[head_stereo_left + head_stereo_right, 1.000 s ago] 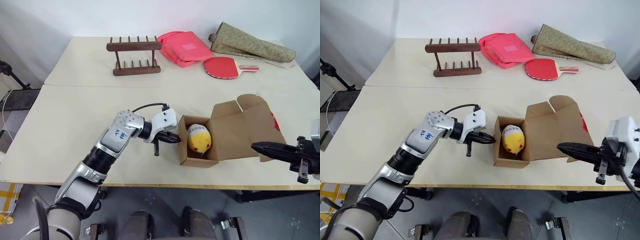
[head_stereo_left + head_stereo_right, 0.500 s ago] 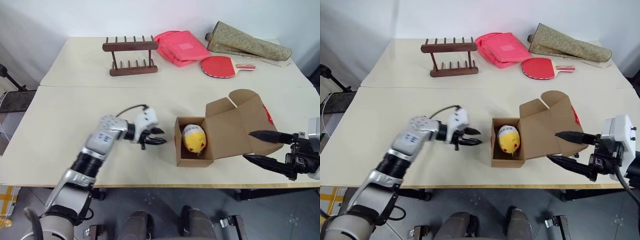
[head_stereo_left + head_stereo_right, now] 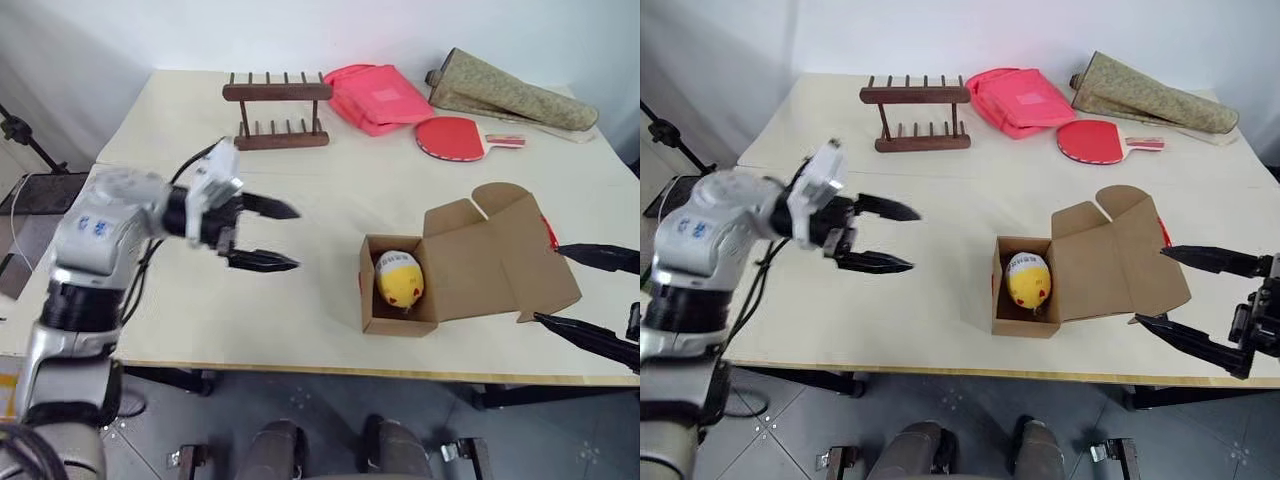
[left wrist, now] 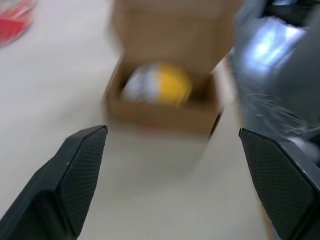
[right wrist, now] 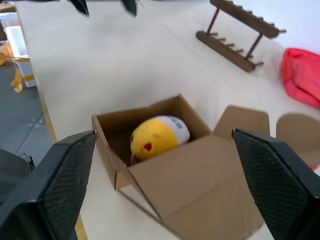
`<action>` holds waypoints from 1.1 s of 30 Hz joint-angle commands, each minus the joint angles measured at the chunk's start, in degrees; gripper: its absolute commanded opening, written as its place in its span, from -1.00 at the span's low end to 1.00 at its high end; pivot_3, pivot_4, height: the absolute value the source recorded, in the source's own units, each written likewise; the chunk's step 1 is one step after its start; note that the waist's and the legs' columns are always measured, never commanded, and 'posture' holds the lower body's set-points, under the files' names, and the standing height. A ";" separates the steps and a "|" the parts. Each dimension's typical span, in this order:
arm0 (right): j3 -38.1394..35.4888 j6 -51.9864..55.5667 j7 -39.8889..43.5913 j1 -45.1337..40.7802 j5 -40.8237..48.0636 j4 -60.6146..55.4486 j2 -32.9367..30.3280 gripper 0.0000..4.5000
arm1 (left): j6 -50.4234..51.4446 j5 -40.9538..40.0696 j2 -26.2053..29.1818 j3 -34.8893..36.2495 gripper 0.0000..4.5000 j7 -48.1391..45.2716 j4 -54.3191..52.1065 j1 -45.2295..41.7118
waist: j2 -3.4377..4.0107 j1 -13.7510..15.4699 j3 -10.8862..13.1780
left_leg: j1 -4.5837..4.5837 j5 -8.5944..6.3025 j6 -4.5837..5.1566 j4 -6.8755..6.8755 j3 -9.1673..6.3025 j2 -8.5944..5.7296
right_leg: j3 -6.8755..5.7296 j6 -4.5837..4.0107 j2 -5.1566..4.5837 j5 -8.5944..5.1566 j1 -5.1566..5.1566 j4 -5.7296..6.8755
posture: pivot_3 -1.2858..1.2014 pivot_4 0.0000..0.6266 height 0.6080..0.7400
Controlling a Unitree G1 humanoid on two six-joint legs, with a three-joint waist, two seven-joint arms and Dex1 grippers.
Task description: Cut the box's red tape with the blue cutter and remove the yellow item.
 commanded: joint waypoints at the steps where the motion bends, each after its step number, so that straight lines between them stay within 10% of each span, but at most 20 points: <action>1: -0.92 -2.02 -1.01 0.15 -0.54 0.19 0.98 1.00 | -0.36 4.86 -5.51 -9.88 0.99 -1.05 3.91 -6.67 | 0.02 -0.20 0.00 | 0.00 0.00 0.01 -0.02 0.05 -0.01 | 0.03 0.00 0.01 0.00 -0.03 0.00 | 0.03 -0.52 1.00; 9: 2.11 -1.66 -5.68 3.15 0.74 -6.31 5.15 1.00 | -12.76 19.88 -22.87 -22.23 0.99 8.79 21.68 -14.67 | 0.01 -1.15 0.01 | -0.04 0.01 0.02 -0.18 0.12 -0.21 | 0.07 0.01 0.09 0.00 -0.18 -0.09 | 0.03 -0.52 1.00; 17: 2.26 -1.94 -8.98 6.80 1.59 -10.87 7.41 1.00 | -21.66 27.83 -27.46 -25.34 0.99 10.15 29.52 -16.59 | 0.02 -1.09 0.01 | -0.11 0.01 0.05 -0.17 0.11 0.08 | 0.07 0.04 0.06 0.02 -0.22 -0.20 | 0.03 -0.52 1.00; 33: 5.53 -1.14 -11.69 2.91 4.29 -9.89 4.98 1.00 | -20.03 21.46 -33.44 -11.59 -0.94 11.95 34.21 -16.40 | 0.01 -0.91 0.02 | -0.23 -0.06 0.20 -0.16 0.10 0.06 | 0.03 0.18 0.03 0.12 -0.21 -0.43 | 0.03 -0.52 1.00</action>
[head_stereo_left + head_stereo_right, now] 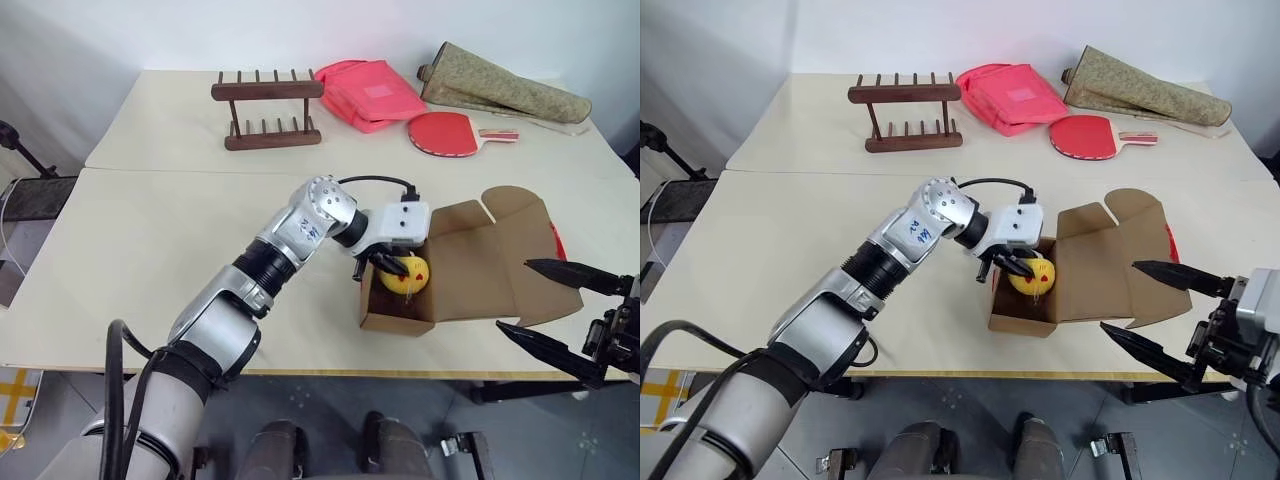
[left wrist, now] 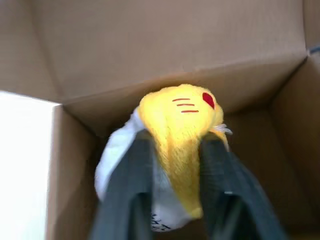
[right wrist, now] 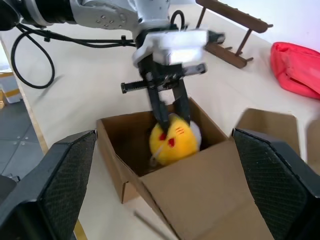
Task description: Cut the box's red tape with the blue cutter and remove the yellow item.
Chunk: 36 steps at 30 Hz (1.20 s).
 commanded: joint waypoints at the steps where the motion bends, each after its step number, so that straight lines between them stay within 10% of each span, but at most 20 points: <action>1: 1.24 1.41 -1.78 -2.20 3.70 -0.57 -1.06 1.00 | 3.97 -7.36 -1.55 9.18 -0.99 2.35 -2.06 0.43 | 0.00 -0.04 0.00 | 0.00 0.00 0.00 0.01 0.00 0.00 | 0.00 0.01 0.00 0.00 0.00 0.00 | 0.03 -0.52 1.00; 7: 9.92 2.29 -5.53 -10.02 5.94 -0.23 0.28 1.00 | 3.36 -21.73 1.94 32.54 -0.99 13.54 -4.40 4.66 | 0.00 -1.16 0.00 | 0.04 0.00 0.00 0.01 0.00 0.05 | 0.03 0.02 -0.02 0.01 -0.01 0.05 | 0.03 -0.52 1.00; 20: 32.47 -11.96 -13.66 -24.70 -13.20 11.58 15.98 1.00 | -5.82 -16.81 21.69 46.01 -0.99 33.11 -15.44 38.34 | 0.00 -1.06 -0.04 | 0.17 0.01 -0.17 -0.05 -0.15 -0.04 | -0.04 0.09 -0.05 0.07 -0.06 0.47 | 0.03 -0.52 1.00; 33: 30.88 -12.51 -14.17 -25.01 -13.71 11.81 14.07 1.00 | 0.68 -25.34 32.10 48.31 0.97 20.33 -25.37 45.14 | 0.01 -3.21 -0.05 | 0.35 -0.05 -0.27 -0.27 -0.03 0.08 | -0.10 0.10 0.09 0.08 -0.07 0.50 | 0.03 -0.52 1.00; 36: 29.00 -11.10 -11.89 -23.32 -11.54 10.08 11.13 1.00 | 1.47 -27.37 36.51 50.73 0.99 15.56 -30.96 51.47 | 0.03 -3.45 -0.04 | 0.39 -0.07 -0.30 -0.29 0.00 0.11 | -0.07 0.08 0.10 0.07 -0.08 0.49 | 0.03 -0.52 1.00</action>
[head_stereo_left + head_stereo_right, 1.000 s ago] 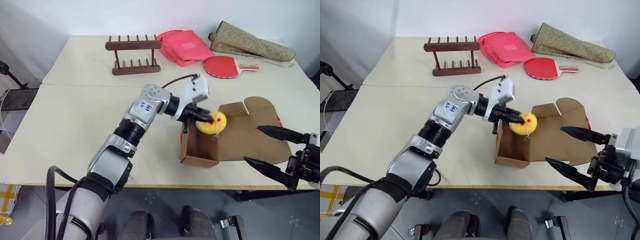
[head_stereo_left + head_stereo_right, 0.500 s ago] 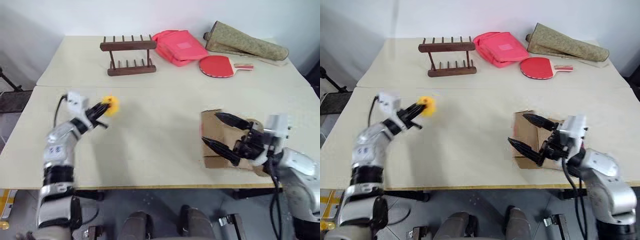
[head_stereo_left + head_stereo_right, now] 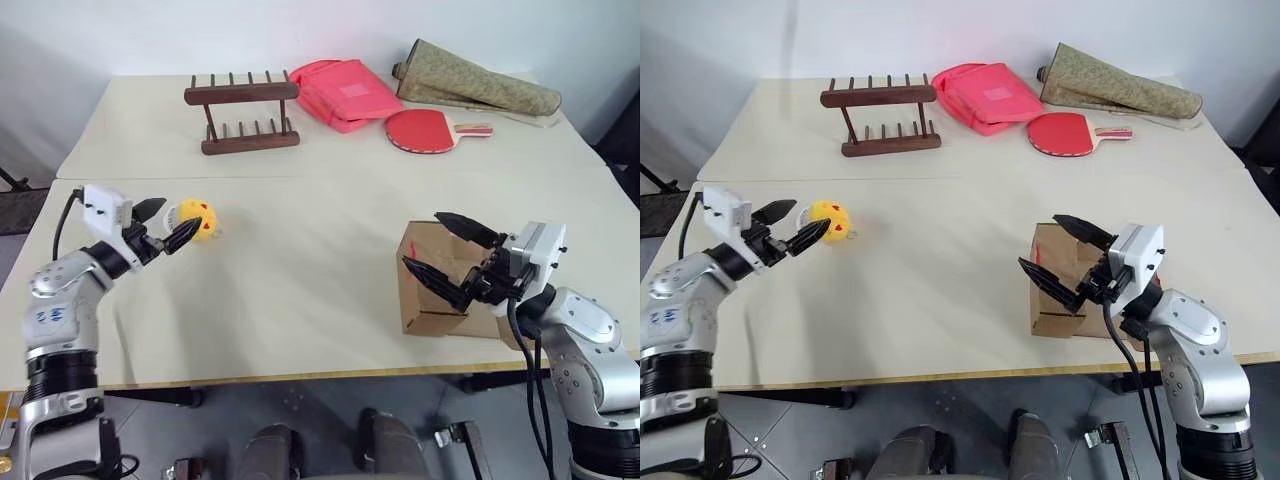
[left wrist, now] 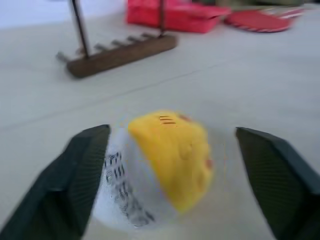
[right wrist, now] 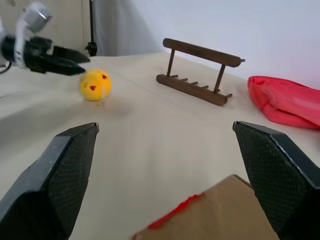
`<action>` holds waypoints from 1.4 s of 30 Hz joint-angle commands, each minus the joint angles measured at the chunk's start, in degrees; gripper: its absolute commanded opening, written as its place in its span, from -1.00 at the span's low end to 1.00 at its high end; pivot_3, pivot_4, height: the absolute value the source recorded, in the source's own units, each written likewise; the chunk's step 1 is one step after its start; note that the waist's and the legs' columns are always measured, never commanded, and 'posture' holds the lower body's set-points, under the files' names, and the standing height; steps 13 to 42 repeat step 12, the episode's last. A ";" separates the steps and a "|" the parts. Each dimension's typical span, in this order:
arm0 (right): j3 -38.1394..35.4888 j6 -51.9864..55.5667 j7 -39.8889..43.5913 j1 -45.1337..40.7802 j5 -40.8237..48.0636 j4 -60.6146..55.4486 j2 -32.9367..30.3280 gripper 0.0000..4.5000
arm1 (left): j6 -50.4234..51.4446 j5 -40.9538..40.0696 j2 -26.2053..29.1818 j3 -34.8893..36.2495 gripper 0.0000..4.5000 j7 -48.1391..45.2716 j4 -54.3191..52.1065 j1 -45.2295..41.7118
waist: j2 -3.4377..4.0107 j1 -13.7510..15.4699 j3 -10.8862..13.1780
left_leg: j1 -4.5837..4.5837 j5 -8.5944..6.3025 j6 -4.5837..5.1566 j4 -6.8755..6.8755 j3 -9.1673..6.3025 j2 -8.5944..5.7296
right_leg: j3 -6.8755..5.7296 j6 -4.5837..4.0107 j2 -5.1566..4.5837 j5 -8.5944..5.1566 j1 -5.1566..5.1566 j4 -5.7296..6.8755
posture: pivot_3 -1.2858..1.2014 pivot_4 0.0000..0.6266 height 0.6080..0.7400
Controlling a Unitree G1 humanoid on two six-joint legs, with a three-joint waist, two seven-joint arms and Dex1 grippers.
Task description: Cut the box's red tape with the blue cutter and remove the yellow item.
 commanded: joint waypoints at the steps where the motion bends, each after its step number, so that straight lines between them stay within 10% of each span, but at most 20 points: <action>1: -5.20 1.52 3.70 2.66 4.27 -4.29 -4.72 1.00 | 0.24 -2.24 6.51 4.70 0.99 -6.52 -7.91 8.79 | 0.03 -0.14 0.02 | 0.00 -0.01 -0.02 -0.01 0.02 0.03 | 0.00 -0.02 0.02 -0.01 -0.01 -0.03 | 0.03 -0.52 1.00; 11: -13.41 0.77 12.13 9.49 3.56 -0.71 -14.27 1.00 | -1.42 -3.51 8.28 11.36 0.99 -9.32 -21.11 29.40 | 0.11 1.34 0.06 | 0.13 -0.11 -0.08 -0.03 0.07 0.07 | 0.06 -0.12 -0.14 -0.06 0.10 -0.19 | 0.03 -0.52 1.00; 42: -12.99 0.04 12.77 10.01 2.69 -0.50 -14.42 1.00 | -1.30 -3.52 7.36 11.03 0.99 -8.33 -21.79 29.73 | 0.11 1.34 0.06 | 0.16 -0.12 -0.11 -0.03 0.08 0.07 | 0.07 -0.12 -0.16 -0.07 0.11 -0.18 | 0.03 -0.52 1.00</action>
